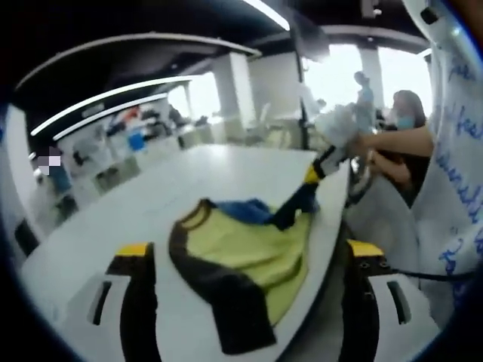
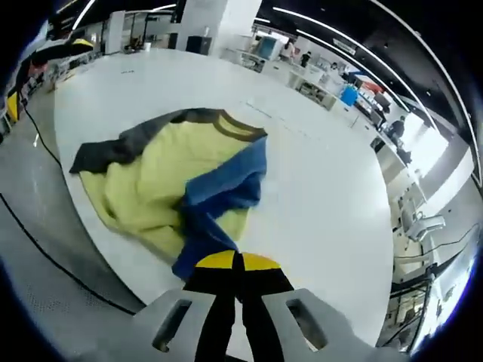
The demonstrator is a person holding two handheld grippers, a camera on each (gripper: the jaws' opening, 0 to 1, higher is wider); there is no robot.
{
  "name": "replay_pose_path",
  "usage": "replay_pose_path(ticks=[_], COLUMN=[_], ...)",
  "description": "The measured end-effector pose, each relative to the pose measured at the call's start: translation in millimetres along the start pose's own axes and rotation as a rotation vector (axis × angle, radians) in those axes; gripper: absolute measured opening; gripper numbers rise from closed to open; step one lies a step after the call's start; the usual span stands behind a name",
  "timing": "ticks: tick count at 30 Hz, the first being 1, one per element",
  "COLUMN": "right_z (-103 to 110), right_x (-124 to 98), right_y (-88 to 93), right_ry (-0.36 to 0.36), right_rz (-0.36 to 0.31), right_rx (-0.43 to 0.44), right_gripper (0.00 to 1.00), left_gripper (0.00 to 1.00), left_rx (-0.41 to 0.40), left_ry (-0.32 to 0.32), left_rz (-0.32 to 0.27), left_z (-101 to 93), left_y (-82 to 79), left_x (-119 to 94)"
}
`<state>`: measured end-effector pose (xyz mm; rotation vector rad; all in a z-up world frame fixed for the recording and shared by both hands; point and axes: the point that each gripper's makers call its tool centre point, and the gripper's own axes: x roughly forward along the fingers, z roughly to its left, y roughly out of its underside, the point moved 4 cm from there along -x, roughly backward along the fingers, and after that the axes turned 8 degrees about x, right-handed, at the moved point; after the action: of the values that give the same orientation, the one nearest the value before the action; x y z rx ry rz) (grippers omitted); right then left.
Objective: Fold the garment on the visible template until the final outline fits inside the template.
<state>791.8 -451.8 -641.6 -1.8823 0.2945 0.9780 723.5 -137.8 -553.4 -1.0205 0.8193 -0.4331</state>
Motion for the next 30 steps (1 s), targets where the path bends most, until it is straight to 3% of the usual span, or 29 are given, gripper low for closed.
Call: replay_pose_path(ticks=[4, 14, 30], right_z=[-22.7, -72.3, -161.4], right_x=[6.3, 23.0, 54.6], right_y=[10.1, 36.3, 59.3], right_ry=[-0.011, 0.051, 0.101], right_rz=[-0.009, 0.043, 0.118], right_rx=[0.125, 0.124, 0.069], right_gripper=[0.01, 0.01, 0.01], left_gripper=[0.99, 0.99, 0.99], left_rx=[-0.003, 0.008, 0.055], left_ry=[-0.009, -0.058, -0.116], left_rz=[0.004, 0.025, 0.04], left_z=[0.9, 1.5, 6.1], left_y=[0.0, -6.6, -40.3], left_x=[2.2, 9.9, 26.0])
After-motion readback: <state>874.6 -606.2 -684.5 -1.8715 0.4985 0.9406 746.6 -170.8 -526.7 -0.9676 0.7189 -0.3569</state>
